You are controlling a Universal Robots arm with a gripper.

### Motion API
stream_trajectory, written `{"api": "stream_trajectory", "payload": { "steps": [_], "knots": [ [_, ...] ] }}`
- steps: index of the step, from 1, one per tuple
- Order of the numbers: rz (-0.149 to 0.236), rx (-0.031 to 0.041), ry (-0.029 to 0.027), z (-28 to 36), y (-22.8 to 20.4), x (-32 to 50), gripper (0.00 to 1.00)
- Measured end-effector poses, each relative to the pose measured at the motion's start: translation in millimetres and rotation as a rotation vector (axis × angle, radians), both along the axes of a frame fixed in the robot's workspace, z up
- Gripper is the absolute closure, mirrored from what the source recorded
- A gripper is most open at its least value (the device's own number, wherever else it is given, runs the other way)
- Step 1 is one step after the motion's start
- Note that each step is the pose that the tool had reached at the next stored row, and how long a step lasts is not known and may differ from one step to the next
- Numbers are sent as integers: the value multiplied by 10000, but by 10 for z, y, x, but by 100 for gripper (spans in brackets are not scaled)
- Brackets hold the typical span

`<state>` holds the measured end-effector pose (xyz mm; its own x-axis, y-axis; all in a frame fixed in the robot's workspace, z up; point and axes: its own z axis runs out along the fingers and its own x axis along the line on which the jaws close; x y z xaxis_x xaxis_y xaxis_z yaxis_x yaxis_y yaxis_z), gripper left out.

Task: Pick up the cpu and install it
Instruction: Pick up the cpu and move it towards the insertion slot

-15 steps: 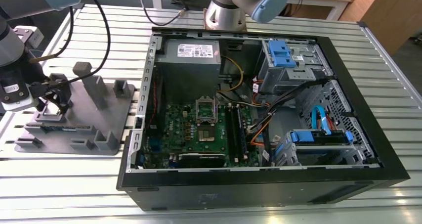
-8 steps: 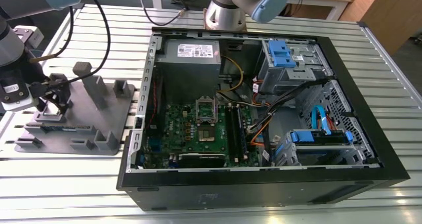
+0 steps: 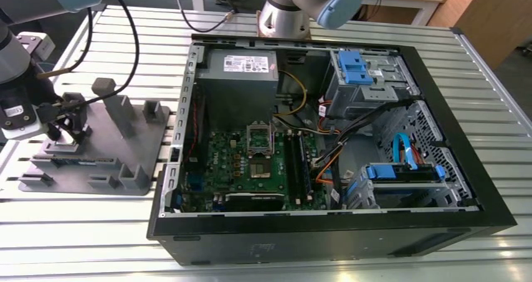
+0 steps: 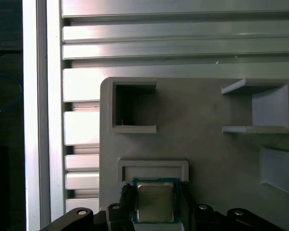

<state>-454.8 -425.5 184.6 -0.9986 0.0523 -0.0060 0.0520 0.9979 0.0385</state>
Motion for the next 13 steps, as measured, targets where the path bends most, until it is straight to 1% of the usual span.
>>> {"api": "stream_trajectory", "payload": {
  "steps": [1,2,9,13],
  "knots": [
    [0,0,-1,0,0,0,49],
    [0,0,-1,0,0,0,53],
    [0,1,-2,5,0,0,53],
    [0,1,-2,40,0,0,53]
  ]
}}
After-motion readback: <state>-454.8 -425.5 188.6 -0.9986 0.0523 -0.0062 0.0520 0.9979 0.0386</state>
